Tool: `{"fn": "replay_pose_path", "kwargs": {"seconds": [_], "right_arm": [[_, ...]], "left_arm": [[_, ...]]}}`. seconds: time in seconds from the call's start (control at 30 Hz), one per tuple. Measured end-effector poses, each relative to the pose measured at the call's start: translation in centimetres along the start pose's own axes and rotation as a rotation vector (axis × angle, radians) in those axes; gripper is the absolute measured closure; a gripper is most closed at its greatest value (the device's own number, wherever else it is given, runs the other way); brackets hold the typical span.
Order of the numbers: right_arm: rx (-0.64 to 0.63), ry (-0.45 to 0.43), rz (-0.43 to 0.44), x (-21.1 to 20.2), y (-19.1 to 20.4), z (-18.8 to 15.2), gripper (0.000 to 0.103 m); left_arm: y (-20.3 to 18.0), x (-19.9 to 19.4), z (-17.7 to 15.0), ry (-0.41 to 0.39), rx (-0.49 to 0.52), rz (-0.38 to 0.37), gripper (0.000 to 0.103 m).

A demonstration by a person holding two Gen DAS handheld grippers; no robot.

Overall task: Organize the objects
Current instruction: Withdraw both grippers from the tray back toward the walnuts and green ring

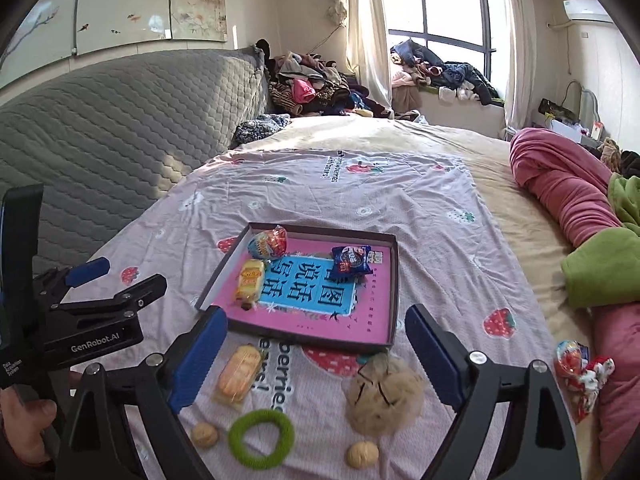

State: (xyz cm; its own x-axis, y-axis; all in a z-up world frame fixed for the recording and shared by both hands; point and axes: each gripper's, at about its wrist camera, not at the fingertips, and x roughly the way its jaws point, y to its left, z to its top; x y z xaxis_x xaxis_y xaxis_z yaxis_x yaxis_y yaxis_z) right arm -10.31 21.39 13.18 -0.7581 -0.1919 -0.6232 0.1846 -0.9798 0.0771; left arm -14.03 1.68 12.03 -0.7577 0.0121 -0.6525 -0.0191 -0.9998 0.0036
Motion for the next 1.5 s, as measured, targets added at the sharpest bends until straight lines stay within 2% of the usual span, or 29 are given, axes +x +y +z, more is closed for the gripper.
{"fn": "replay_pose_path", "kwargs": {"seconds": [0.23,0.63,0.97,1.5], "right_arm": [[0.005,0.003,-0.017,-2.9,0.5,-1.6,0.01],[-0.015,-0.014,-0.045,-7.3,1.2,-3.6,0.009],[-0.009,-0.02,-0.064,-9.1,1.5,-5.5,0.001],[0.008,-0.013,-0.099,-10.1,0.8,-9.8,0.001]], "left_arm": [[0.0,-4.2,-1.5,-0.018,0.007,-0.005,0.008],[-0.2,-8.0,-3.9,-0.031,0.021,-0.028,0.008],[0.2,-9.4,-6.4,-0.026,0.023,-0.026,0.008],[-0.9,-9.8,-12.1,-0.014,0.059,-0.045,0.008]]}}
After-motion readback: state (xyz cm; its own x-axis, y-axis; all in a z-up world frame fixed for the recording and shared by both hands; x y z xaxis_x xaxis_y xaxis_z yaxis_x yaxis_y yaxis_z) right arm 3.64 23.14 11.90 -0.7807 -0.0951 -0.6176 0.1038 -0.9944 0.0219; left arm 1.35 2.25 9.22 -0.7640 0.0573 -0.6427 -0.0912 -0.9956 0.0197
